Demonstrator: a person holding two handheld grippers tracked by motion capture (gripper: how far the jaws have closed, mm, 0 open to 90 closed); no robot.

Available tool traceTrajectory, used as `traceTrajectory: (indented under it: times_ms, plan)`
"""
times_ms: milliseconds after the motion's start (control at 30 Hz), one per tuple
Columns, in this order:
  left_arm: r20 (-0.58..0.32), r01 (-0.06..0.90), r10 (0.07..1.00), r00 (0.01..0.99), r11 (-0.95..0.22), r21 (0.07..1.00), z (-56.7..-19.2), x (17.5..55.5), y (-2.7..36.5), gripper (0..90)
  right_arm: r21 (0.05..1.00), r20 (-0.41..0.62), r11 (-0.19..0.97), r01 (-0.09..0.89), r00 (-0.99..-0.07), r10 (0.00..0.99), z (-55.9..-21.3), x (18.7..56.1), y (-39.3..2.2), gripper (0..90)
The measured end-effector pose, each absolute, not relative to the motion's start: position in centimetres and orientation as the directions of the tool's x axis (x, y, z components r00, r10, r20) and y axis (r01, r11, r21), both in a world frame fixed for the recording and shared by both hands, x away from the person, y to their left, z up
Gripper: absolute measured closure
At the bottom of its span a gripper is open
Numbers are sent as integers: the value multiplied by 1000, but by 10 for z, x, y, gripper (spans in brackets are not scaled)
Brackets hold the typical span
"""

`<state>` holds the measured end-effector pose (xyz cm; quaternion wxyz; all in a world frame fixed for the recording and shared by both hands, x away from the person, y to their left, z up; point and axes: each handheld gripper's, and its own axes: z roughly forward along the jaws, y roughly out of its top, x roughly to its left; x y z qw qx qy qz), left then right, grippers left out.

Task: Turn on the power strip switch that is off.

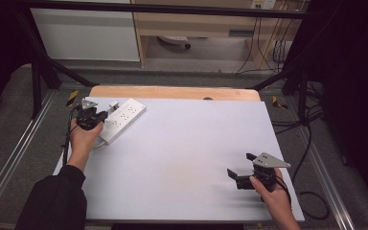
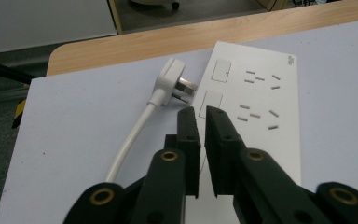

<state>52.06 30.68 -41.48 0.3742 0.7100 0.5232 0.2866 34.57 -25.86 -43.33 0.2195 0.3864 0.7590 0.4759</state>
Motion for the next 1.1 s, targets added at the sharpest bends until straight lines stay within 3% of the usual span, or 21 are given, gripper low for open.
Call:
traceTrajectory:
  times_ms: [133, 1100]
  plan:
    - [9, 545, 958, 286, -170, 821, -419, 523, 308, 899, 892, 36, 247, 378, -604, 796, -433, 346, -259, 27]
    - [17, 580, 960, 278, -182, 794, -431, 530, 307, 900, 893, 37, 244, 377, -604, 796, -433, 346, -260, 26]
